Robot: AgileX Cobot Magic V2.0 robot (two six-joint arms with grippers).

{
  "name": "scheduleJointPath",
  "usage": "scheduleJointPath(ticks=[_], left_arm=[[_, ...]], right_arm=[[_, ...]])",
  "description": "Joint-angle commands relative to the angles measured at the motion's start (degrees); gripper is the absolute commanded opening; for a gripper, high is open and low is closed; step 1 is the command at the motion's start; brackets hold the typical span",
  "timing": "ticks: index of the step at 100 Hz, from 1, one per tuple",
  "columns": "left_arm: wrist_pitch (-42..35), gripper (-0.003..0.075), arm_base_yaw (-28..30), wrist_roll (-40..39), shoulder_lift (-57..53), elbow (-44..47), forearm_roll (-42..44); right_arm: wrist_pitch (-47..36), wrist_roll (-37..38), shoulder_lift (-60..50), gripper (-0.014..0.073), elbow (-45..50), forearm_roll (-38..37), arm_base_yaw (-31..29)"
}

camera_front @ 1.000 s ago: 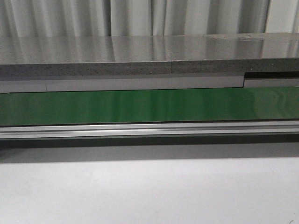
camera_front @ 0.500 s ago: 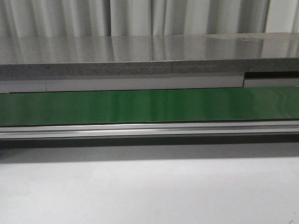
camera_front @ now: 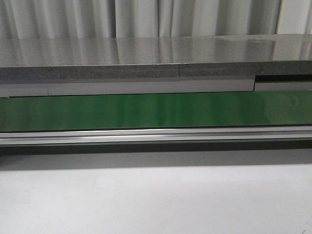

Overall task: Move button from left to right
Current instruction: 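Place the button on the conveyor belt end and open the left gripper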

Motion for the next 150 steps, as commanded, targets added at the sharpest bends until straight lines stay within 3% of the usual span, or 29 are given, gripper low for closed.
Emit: scheduleJointPath(ticks=[1, 19, 53, 75, 82, 111, 150], left_arm=[[-1.9, 0.009, -0.6, -0.1, -2.4, -2.1, -1.3], [-1.2, 0.0245, -0.6, 0.0, -2.3, -2.1, -2.1], [0.3, 0.0301, -0.6, 9.1, 1.9, -2.2, -13.7], [0.7, 0.0619, -0.6, 9.1, 2.6, -3.1, -12.2], [1.0, 0.0679, -0.6, 9.1, 2.6, -3.9, -12.2], [2.9, 0.0671, -0.6, 9.1, 0.8, -6.2, -12.3], [3.6, 0.0671, -0.6, 9.1, -10.3, -6.2, -12.8]], right_arm=[[-4.2, 0.0, -0.7, -0.0068, -1.4, 0.0, -0.2], [-4.2, 0.0, -0.7, -0.0068, -1.4, 0.0, -0.2], [-4.2, 0.0, -0.7, -0.0068, -1.4, 0.0, -0.2], [-4.2, 0.0, -0.7, -0.0068, -1.4, 0.0, -0.2], [-4.2, 0.0, -0.7, -0.0068, -1.4, 0.0, -0.2], [-4.2, 0.0, -0.7, -0.0068, -1.4, 0.0, -0.2], [-4.2, 0.0, -0.7, -0.0068, -1.4, 0.0, -0.2]])
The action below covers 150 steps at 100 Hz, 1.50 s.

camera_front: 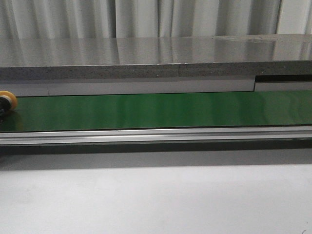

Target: Move button from left to right

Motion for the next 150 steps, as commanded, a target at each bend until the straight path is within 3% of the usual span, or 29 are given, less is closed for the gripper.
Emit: scheduleJointPath(ticks=[1, 23, 65, 114, 150], left_arm=[[-1.9, 0.0671, -0.2, -0.1, -5.7, -1.7, -1.0], [-5.2, 0.0671, -0.2, 1.2, -16.7, 2.4, -1.5], [-19.4, 0.0671, -0.2, 1.2, -45.5, 23.6, -1.6], [-19.3, 0.0671, -0.2, 1.3, -70.1, 39.3, -1.6], [-16.3, 0.0671, -0.2, 1.3, -73.1, 41.6, -1.6]], right_arm=[[-4.2, 0.0, -0.7, -0.0068, -1.4, 0.0, -0.2], [-4.2, 0.0, -0.7, -0.0068, -1.4, 0.0, -0.2], [-4.2, 0.0, -0.7, -0.0068, -1.4, 0.0, -0.2], [-4.2, 0.0, -0.7, -0.0068, -1.4, 0.0, -0.2], [-4.2, 0.0, -0.7, -0.0068, -1.4, 0.0, -0.2]])
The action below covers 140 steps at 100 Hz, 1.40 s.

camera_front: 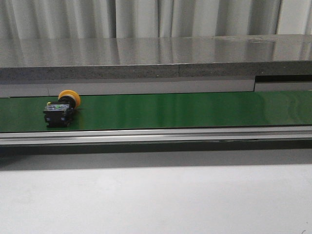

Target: Move button from left to right

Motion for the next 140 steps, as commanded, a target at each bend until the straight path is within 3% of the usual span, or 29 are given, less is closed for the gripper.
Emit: scheduleJointPath(ticks=[1, 62, 83, 88, 95, 115, 140], left_arm=[[-3.8, 0.0671, -0.2, -0.1, 0.5, -1.5, -0.9], [-3.8, 0.0671, -0.3, -0.1, 0.5, -1.5, -0.9], [-3.7, 0.0663, -3.0, -0.1, 0.5, -1.5, -0.9], [-3.7, 0.0629, -3.4, -0.1, 0.5, -1.5, -0.9], [-3.7, 0.0521, -3.5, -0.1, 0.5, -1.5, -0.9], [-2.5, -0.0021, -3.5, -0.1, 0.5, -1.5, -0.6], [-2.5, -0.002, -3.5, -0.1, 0.5, -1.5, -0.6]], right_arm=[[-4.2, 0.0, -0.7, -0.0068, -1.4, 0.0, -0.2], [-4.2, 0.0, -0.7, -0.0068, -1.4, 0.0, -0.2], [-4.2, 0.0, -0.7, -0.0068, -1.4, 0.0, -0.2], [-4.2, 0.0, -0.7, -0.0068, -1.4, 0.0, -0.2], [-4.2, 0.0, -0.7, -0.0068, -1.4, 0.0, -0.2], [-4.2, 0.0, -0.7, -0.0068, -1.4, 0.0, -0.2], [-5.6, 0.0, -0.7, -0.0068, -1.4, 0.0, -0.2]])
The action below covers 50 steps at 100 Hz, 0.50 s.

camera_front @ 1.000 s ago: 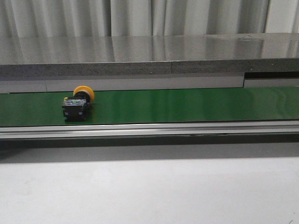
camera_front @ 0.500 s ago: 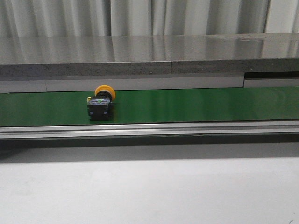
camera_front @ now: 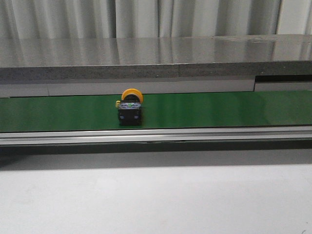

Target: Move button from left to right

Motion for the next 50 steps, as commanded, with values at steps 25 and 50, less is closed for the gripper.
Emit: scheduleJointPath(ticks=[25, 50], left_arm=[[-4.1, -0.002, -0.5, -0.1, 0.5, -1.5, -0.7], [-4.1, -0.002, -0.5, -0.1, 0.5, -1.5, -0.7]], right_arm=[[-16.7, 0.0, -0.7, -0.0068, -1.7, 2.2, -0.2], [-4.8, 0.0, -0.5, -0.0068, -10.1, 2.2, -0.2]])
